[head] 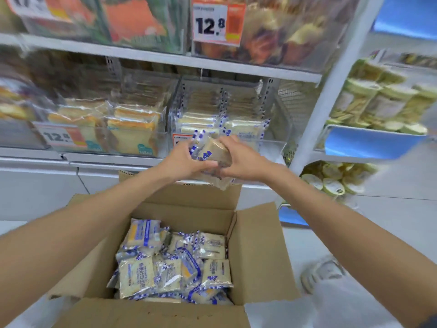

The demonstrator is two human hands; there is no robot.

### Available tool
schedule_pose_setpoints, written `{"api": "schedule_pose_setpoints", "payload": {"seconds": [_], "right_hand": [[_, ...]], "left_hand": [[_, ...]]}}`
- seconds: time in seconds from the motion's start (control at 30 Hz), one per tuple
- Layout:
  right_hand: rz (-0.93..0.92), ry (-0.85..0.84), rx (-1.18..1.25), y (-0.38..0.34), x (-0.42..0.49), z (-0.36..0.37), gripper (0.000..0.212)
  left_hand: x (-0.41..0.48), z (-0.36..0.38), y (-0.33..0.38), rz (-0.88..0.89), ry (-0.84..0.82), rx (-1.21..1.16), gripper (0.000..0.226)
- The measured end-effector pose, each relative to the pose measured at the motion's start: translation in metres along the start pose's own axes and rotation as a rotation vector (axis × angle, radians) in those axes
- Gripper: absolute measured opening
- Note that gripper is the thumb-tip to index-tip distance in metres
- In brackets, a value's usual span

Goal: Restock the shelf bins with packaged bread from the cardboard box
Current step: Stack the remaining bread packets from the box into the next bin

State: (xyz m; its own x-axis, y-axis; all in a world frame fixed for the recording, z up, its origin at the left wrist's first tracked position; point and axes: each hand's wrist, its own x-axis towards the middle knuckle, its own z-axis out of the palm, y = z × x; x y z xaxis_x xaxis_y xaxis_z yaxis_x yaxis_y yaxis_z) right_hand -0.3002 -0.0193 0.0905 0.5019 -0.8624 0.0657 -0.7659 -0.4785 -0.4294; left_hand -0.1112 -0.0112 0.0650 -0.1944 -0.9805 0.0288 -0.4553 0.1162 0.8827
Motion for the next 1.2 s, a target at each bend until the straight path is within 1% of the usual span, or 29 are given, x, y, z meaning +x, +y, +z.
{"api": "schedule_pose_setpoints", "payload": {"seconds": [0.07, 0.13, 0.17, 0.27, 0.33, 0.4, 0.47, 0.53, 0.63, 0.7, 0.77, 0.83, 0.9, 0.93, 1.0, 1.03, 1.07, 1.13, 1.17, 1.2], "right_hand": [[-0.043, 0.128, -0.127, 0.009, 0.003, -0.041, 0.057], [-0.054, 0.214, -0.264, 0.023, 0.008, -0.080, 0.054], [-0.049, 0.236, -0.326, 0.030, 0.010, -0.097, 0.052], [0.015, 0.206, -0.512, 0.053, 0.021, -0.125, 0.049], [0.035, 0.115, -0.646, 0.066, 0.033, -0.124, 0.049], [0.045, 0.031, -0.728, 0.079, 0.050, -0.114, 0.048], [0.071, -0.006, -0.699, 0.093, 0.066, -0.102, 0.046], [0.130, -0.011, -0.622, 0.105, 0.079, -0.095, 0.047], [0.221, -0.036, -0.485, 0.115, 0.086, -0.092, 0.054], [0.271, -0.061, -0.414, 0.115, 0.086, -0.093, 0.064], [0.271, -0.070, -0.443, 0.110, 0.088, -0.091, 0.080], [0.251, -0.151, -0.415, 0.106, 0.090, -0.082, 0.093], [0.246, -0.258, -0.270, 0.104, 0.087, -0.071, 0.093], [0.248, -0.236, -0.248, 0.103, 0.082, -0.069, 0.088], [0.261, -0.058, -0.341, 0.104, 0.073, -0.061, 0.080], [0.267, -0.015, -0.379, 0.103, 0.070, -0.054, 0.080], [0.267, -0.035, -0.399, 0.100, 0.070, -0.044, 0.082], [0.265, -0.148, -0.436, 0.095, 0.077, -0.023, 0.093], [0.272, -0.187, -0.420, 0.093, 0.080, -0.019, 0.097], [0.286, -0.193, -0.371, 0.093, 0.082, -0.021, 0.096]], "left_hand": [[0.015, -0.005, 0.030, 0.109, 0.026, 0.109, 0.058], [0.036, -0.013, 0.043, 0.186, -0.008, 0.240, 0.082], [0.047, -0.018, 0.042, 0.204, -0.023, 0.337, 0.086], [0.076, -0.026, 0.028, 0.236, -0.032, 0.623, 0.075], [0.088, -0.025, 0.017, 0.225, -0.062, 0.710, 0.070], [0.097, -0.024, 0.006, 0.216, -0.091, 0.721, 0.065], [0.100, -0.025, -0.004, 0.201, -0.102, 0.695, 0.059], [0.102, -0.025, -0.012, 0.236, -0.087, 0.736, 0.055], [0.105, -0.021, -0.020, 0.274, -0.039, 0.791, 0.049], [0.107, -0.020, -0.022, 0.283, -0.005, 0.812, 0.046], [0.108, -0.019, -0.022, 0.291, 0.030, 0.821, 0.044], [0.107, -0.018, -0.020, 0.299, 0.055, 0.834, 0.042], [0.105, -0.017, -0.018, 0.326, 0.071, 0.883, 0.042], [0.105, -0.017, -0.017, 0.346, 0.076, 0.907, 0.043], [0.108, -0.017, -0.017, 0.385, 0.075, 0.931, 0.045], [0.112, -0.017, -0.017, 0.395, 0.067, 0.930, 0.045], [0.116, -0.016, -0.017, 0.388, 0.050, 0.921, 0.046], [0.123, -0.013, -0.017, 0.340, -0.001, 0.910, 0.049], [0.125, -0.011, -0.018, 0.315, -0.027, 0.923, 0.051], [0.127, -0.009, -0.020, 0.302, -0.046, 0.946, 0.053]]}}
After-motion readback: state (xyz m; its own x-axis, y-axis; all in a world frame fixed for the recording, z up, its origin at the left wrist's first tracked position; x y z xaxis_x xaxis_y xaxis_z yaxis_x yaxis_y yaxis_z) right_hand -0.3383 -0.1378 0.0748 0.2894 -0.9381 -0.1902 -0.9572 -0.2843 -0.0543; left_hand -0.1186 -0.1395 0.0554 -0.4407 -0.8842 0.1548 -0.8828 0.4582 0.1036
